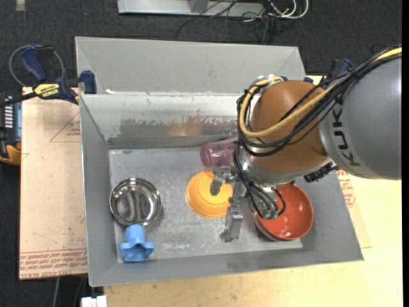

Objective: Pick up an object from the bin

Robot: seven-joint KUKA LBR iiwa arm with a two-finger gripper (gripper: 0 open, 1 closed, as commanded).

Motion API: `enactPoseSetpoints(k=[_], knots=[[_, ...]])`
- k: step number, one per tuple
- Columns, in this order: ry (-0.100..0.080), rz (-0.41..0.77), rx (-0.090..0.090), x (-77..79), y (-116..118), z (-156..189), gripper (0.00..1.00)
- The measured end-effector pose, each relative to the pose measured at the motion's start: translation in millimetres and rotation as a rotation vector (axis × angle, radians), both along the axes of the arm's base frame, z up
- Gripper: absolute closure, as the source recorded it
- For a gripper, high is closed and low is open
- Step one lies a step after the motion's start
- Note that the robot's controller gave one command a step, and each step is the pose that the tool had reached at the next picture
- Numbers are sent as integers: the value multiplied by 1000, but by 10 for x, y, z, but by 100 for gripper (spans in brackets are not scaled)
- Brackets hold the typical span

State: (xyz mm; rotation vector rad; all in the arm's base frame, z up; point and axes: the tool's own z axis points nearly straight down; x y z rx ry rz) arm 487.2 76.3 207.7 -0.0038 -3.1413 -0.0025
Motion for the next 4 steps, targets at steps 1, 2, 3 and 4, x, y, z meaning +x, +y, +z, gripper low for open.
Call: enactPoseSetpoints(k=[1, 2, 3, 4], knots=[[0, 0, 0, 0, 0, 0, 0], [5, 63, 0, 45, 104, -1155, 0], [-21, -4, 2, 495, -50, -420, 0], [20, 53, 1, 84, 129, -733, 0]])
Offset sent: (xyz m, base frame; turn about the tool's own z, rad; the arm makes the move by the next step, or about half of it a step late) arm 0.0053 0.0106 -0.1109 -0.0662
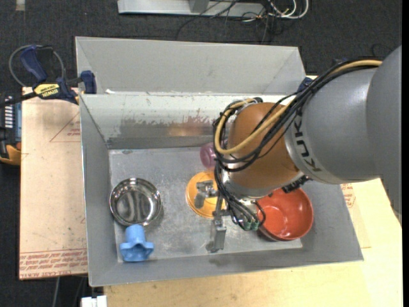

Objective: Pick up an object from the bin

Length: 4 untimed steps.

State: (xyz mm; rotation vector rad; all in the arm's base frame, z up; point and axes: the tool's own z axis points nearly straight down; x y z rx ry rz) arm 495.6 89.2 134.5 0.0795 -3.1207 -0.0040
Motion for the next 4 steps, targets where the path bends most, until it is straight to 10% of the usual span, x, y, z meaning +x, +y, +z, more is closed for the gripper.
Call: enactPoseSetpoints(k=[1, 2, 3, 4], knots=[[-39, -66, 1, 386, -489, 12, 0], [-14, -57, 5, 259, -349, -333, 0], [-14, -59, 5, 262, -351, -329, 100], [-14, -60, 5, 262, -352, -329, 100]])
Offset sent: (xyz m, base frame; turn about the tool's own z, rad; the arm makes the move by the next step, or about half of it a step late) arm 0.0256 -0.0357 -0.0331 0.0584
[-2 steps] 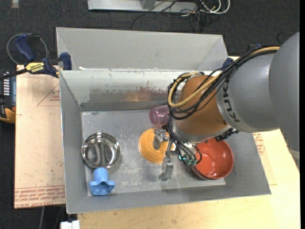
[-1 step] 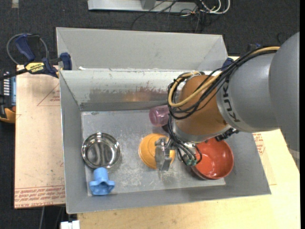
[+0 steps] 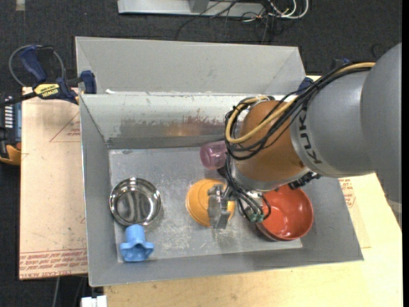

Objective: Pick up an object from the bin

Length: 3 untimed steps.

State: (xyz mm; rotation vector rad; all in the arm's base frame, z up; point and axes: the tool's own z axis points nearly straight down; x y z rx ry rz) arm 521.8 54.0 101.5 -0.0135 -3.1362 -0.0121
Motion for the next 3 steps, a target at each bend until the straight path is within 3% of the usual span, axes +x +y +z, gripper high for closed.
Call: enactPoseSetpoints(k=[1, 2, 3], knots=[[-11, -28, 3, -4, 0, -210, 100], [-4, -30, 3, 35, -4, -204, 100], [-12, 153, 5, 291, -109, -148, 100]])
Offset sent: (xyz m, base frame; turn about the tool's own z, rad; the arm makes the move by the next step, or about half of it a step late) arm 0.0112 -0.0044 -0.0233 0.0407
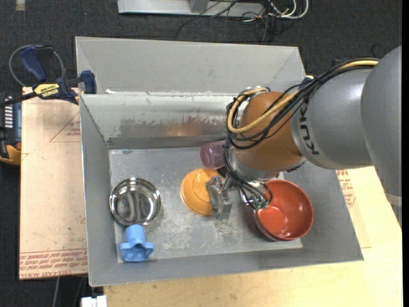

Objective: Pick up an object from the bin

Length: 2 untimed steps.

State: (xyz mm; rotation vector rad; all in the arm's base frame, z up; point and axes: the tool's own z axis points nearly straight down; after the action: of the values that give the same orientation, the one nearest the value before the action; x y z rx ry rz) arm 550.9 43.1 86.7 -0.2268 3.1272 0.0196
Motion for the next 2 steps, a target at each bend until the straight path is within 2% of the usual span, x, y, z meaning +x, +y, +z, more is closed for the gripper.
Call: enactPoseSetpoints(k=[1, 2], knots=[[13, -153, 2, -177, -12, -98, 0], [11, -153, 2, -174, -13, -97, 0]])
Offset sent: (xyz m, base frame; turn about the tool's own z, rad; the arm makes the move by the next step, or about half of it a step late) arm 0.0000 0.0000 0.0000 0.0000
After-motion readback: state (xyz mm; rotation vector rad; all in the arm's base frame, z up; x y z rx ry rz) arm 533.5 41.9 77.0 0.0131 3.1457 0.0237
